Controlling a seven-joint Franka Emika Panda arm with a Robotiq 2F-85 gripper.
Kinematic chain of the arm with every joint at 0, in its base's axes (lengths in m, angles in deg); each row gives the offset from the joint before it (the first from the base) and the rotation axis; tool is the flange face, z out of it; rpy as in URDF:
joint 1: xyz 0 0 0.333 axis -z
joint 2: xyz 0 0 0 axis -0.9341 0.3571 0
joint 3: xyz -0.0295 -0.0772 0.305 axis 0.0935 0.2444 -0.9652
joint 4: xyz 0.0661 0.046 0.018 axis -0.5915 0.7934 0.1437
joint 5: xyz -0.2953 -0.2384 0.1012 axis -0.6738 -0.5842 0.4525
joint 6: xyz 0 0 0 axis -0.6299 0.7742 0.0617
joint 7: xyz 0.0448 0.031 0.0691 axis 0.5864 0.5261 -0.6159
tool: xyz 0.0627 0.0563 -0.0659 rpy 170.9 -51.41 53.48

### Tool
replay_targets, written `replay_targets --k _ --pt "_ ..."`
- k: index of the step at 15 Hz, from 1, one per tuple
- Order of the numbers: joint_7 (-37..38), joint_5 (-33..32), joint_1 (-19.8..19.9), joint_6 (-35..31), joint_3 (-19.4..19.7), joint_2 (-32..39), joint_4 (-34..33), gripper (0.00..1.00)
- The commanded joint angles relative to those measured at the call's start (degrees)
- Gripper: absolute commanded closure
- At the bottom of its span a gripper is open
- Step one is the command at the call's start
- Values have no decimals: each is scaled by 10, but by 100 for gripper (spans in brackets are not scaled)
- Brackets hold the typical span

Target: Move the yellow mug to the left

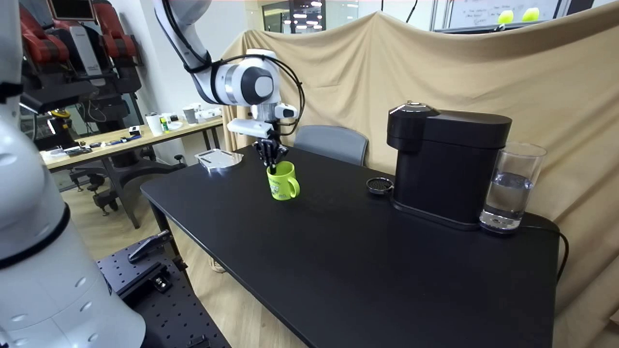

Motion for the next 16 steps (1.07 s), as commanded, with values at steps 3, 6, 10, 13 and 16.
replay_targets --k 3,6,10,13,16 --pt "-39 33 -12 28 -25 49 -56 98" --pt "-29 29 -20 50 -20 70 -68 98" --pt "-24 21 -27 67 -15 87 -79 98" --pt "-21 15 -31 85 -12 90 -89 65" --pt "-21 10 -35 96 -10 87 -91 52"
